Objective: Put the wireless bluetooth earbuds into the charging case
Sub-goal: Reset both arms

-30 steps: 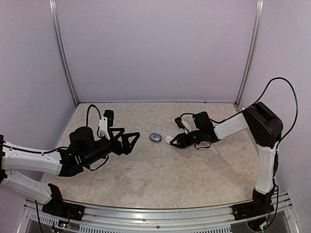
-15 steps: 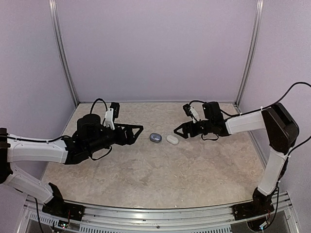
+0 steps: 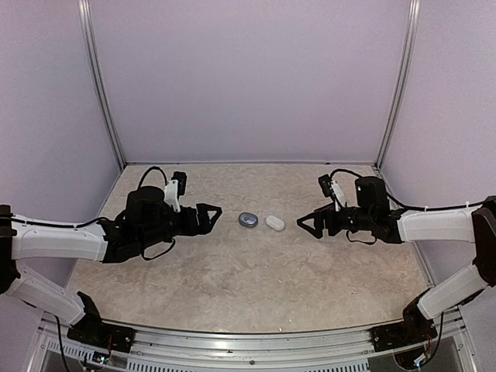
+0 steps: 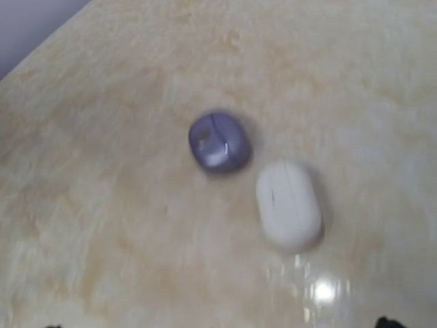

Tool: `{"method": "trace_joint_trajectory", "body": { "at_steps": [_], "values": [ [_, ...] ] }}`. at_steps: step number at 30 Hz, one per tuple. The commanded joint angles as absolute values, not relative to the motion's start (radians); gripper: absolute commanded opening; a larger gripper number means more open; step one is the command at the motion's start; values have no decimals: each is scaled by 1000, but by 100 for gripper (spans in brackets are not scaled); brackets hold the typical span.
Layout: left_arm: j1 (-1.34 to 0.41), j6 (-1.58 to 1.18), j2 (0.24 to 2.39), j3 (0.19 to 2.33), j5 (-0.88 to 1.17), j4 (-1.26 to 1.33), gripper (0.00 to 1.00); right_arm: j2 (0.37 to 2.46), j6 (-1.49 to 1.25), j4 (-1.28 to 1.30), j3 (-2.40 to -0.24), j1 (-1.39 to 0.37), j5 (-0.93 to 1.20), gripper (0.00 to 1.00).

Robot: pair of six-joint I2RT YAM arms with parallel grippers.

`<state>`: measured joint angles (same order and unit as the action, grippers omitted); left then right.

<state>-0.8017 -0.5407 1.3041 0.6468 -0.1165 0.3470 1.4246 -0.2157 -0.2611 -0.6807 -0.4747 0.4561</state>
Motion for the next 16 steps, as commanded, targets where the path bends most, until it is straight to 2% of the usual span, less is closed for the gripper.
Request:
{"method": "trace_joint_trajectory", "body": {
  "at_steps": [1,9,16],
  "values": [
    [-796,-589,1291,573,-158,341,99,1321,-246,-301,-578,-468,414,100],
    [-795,-604,1336,525,-195,354,99,1171,-273,-371,-390,-468,397,99],
    [-794,-604,1330,517,-210,391,99,1040,-258,-332,-339,-468,352,100]
  ]
}}
